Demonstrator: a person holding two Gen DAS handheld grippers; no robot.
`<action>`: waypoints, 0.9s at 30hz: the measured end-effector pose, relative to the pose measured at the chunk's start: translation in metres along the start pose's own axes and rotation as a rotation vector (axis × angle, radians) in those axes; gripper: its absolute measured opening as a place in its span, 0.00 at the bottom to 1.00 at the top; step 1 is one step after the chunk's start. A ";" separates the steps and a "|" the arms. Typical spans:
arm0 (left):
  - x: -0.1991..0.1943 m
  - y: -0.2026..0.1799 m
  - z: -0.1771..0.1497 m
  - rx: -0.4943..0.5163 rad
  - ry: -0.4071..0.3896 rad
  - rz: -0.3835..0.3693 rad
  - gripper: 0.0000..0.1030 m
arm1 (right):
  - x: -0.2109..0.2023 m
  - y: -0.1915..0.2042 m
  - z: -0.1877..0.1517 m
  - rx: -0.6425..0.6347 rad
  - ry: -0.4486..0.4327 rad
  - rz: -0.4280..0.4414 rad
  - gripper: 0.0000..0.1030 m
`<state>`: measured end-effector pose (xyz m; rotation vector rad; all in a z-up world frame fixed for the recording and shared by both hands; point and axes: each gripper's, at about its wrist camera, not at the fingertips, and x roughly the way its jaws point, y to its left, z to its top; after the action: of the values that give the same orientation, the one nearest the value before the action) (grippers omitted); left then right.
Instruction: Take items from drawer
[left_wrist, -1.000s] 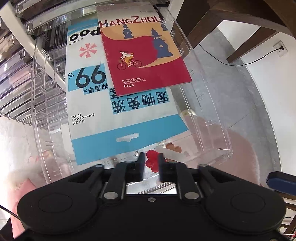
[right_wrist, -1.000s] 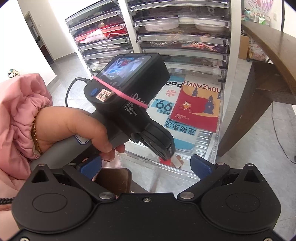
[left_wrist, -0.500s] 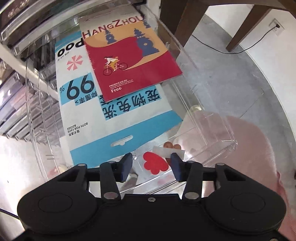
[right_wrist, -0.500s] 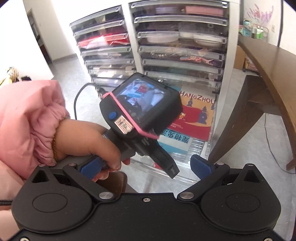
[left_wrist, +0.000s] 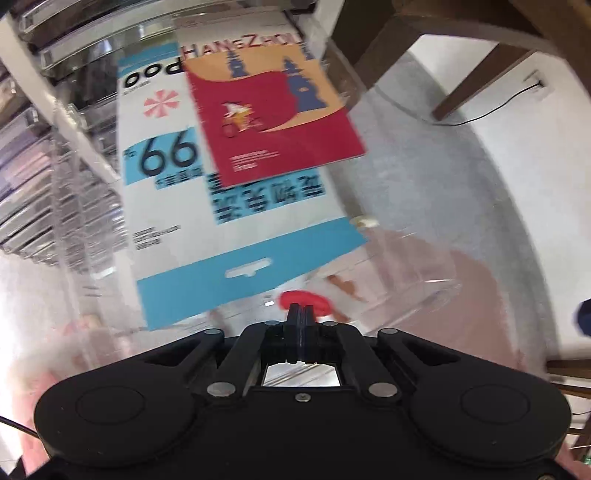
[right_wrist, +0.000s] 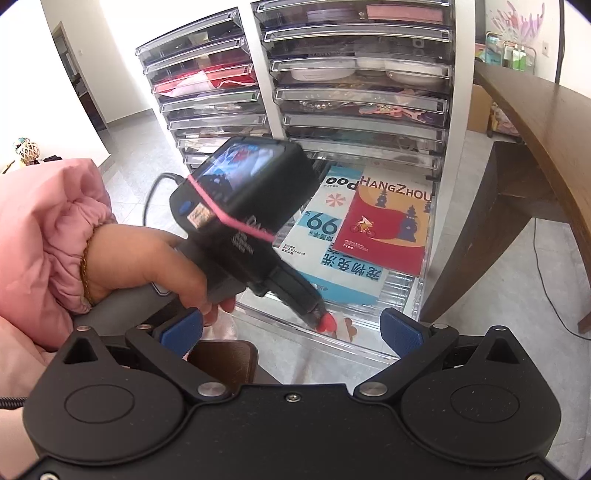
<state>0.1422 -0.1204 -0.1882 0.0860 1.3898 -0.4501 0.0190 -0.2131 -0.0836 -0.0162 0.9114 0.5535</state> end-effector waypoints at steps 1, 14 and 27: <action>-0.001 -0.004 0.001 0.024 -0.002 0.006 0.01 | 0.000 0.000 0.000 -0.001 0.001 0.002 1.00; 0.001 -0.027 0.009 0.236 0.013 0.090 0.52 | 0.004 0.000 0.000 -0.001 0.006 -0.001 1.00; 0.014 -0.023 0.007 0.339 0.046 0.095 0.48 | 0.007 0.000 0.000 -0.001 0.011 -0.006 1.00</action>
<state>0.1423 -0.1471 -0.1958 0.4393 1.3367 -0.6031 0.0230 -0.2101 -0.0892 -0.0229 0.9219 0.5493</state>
